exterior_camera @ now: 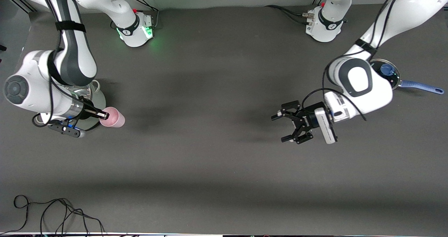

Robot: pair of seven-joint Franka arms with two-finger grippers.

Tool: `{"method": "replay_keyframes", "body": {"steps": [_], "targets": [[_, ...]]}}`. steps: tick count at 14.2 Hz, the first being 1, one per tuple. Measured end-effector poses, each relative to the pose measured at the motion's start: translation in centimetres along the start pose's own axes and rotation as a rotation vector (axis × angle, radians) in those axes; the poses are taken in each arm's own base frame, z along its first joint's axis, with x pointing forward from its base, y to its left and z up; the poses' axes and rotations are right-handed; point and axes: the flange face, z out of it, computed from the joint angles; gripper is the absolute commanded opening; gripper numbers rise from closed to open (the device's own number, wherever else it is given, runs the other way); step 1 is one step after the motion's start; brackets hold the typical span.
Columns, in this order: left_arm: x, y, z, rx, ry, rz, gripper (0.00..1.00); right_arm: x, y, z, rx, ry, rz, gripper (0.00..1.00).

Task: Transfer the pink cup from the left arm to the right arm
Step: 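Carry the cup with the right gripper while the left gripper withdraws, then lower the pink cup onto the table and open the right gripper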

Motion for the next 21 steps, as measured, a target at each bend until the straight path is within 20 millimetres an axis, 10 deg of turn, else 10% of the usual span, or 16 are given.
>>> {"method": "replay_keyframes", "body": {"steps": [6, 14, 15, 17, 18, 21], "targets": [[2.7, 1.2, -8.0, 0.030, -0.419, -0.221, 1.00, -1.0, 2.6, 8.7, -0.037, 0.109, -0.035, 0.00], [9.4, 6.0, -18.5, 0.429, -0.744, -0.368, 1.00, -0.4, 3.7, 13.0, 0.000, 0.086, 0.012, 0.00], [9.9, 6.1, -19.6, 0.467, -0.755, -0.374, 1.00, -0.4, 3.8, 13.4, 0.028, 0.079, 0.002, 0.10], [10.3, 5.8, -22.3, 0.567, -0.776, -0.405, 1.00, -0.4, 3.9, 13.9, 0.053, 0.074, -0.017, 0.82], [10.2, 5.5, -23.7, 0.621, -0.779, -0.458, 1.00, -0.4, 3.9, 13.9, 0.056, 0.075, -0.020, 0.97], [9.7, 4.7, -26.3, 0.762, -0.794, -0.566, 1.00, -0.2, 3.4, 13.1, 0.067, 0.089, -0.026, 1.00]]}}
